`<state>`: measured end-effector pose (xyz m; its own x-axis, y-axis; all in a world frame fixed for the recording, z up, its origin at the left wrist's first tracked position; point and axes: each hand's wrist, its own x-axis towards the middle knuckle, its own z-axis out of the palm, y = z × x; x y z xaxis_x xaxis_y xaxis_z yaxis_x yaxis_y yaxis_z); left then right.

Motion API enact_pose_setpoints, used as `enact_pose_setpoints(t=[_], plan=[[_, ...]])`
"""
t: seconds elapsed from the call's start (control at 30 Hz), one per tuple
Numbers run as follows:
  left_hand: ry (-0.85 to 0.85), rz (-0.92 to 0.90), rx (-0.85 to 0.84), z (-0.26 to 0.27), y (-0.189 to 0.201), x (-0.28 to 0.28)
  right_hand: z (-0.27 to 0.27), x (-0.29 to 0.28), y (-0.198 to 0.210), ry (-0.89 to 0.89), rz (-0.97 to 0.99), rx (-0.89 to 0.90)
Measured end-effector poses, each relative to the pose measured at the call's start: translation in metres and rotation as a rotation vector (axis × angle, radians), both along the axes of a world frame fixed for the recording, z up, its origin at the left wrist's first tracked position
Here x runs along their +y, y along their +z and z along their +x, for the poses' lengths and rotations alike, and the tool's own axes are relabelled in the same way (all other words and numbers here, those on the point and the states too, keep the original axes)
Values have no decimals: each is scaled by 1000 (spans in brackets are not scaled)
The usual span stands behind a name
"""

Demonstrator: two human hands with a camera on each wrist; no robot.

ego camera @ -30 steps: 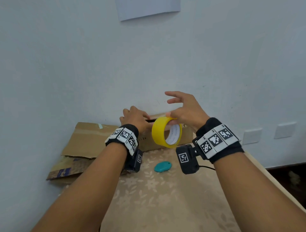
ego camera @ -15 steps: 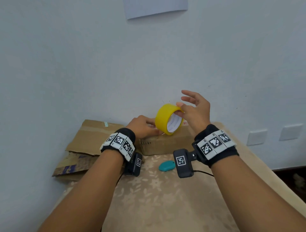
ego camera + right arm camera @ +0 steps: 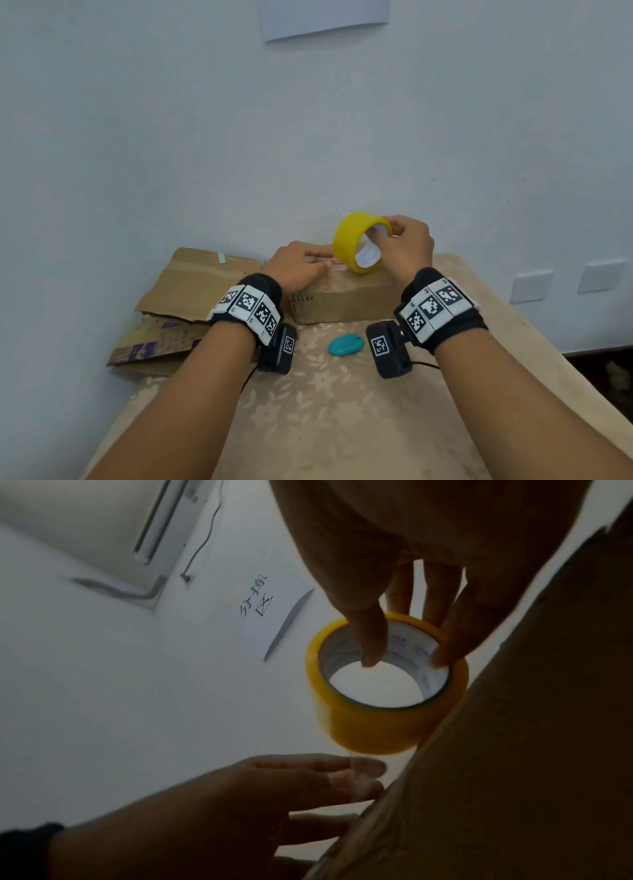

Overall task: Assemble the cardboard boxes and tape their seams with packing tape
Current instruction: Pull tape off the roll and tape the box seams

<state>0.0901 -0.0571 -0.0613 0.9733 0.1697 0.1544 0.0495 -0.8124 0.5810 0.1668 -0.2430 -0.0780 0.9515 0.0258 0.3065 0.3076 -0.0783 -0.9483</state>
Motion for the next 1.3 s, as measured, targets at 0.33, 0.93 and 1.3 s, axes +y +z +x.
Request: enact_pose_setpoints(t=[0.33,0.93,1.3], plan=[[73,-158,5,-3,7,-6,2,0,1,-132,-122,-13],[72,-425,-142,0,8,-3,-7,13,0,12,-91,84],[114,-253,-198,5,41,-3,-23,21,11,241,-437,-71]])
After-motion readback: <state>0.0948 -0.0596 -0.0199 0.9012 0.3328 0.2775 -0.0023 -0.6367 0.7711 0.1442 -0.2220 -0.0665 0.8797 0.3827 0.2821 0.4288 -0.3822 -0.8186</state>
